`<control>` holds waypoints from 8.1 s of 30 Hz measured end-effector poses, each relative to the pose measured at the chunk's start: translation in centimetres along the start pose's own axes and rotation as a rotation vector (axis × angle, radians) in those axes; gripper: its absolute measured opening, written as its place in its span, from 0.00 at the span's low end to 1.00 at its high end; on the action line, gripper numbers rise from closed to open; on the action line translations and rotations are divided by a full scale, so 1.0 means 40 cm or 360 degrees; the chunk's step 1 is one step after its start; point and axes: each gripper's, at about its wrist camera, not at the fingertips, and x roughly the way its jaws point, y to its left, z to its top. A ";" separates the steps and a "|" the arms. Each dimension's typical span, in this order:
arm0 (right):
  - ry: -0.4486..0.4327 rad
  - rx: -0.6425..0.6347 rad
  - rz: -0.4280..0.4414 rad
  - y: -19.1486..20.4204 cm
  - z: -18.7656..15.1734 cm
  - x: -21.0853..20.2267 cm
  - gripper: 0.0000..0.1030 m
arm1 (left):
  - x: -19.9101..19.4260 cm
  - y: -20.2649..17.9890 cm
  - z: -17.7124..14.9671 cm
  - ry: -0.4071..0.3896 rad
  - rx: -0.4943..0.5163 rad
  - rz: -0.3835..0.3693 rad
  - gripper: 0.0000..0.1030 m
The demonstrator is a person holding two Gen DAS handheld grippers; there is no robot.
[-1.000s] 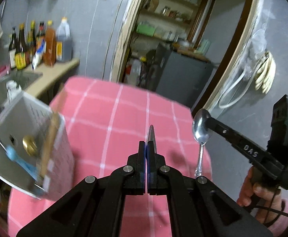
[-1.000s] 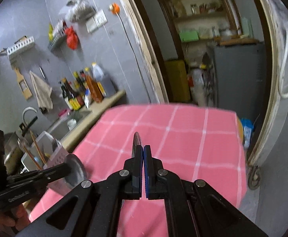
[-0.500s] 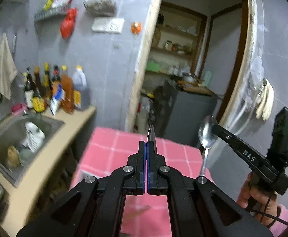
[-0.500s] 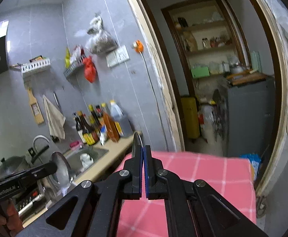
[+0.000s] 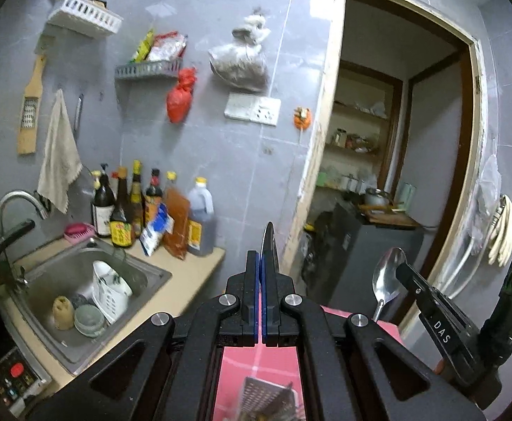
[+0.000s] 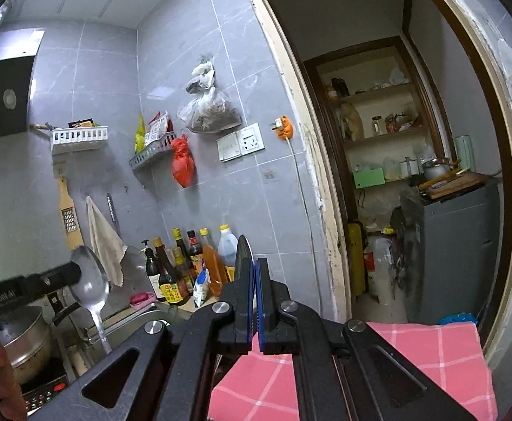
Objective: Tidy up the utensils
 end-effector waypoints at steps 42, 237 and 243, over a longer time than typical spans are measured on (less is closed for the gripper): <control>0.0147 -0.0379 0.0111 0.122 -0.201 0.047 0.03 | 0.032 -0.033 -0.282 0.0007 0.0542 0.0038 0.00; 0.0348 -0.0046 -0.0942 0.131 -0.338 -0.488 1.00 | -0.220 0.053 -0.440 0.0311 0.0224 -0.0376 0.82; 0.0351 -0.0043 -0.0943 0.132 -0.337 -0.489 1.00 | -0.218 0.053 -0.440 0.0312 0.0224 -0.0376 0.83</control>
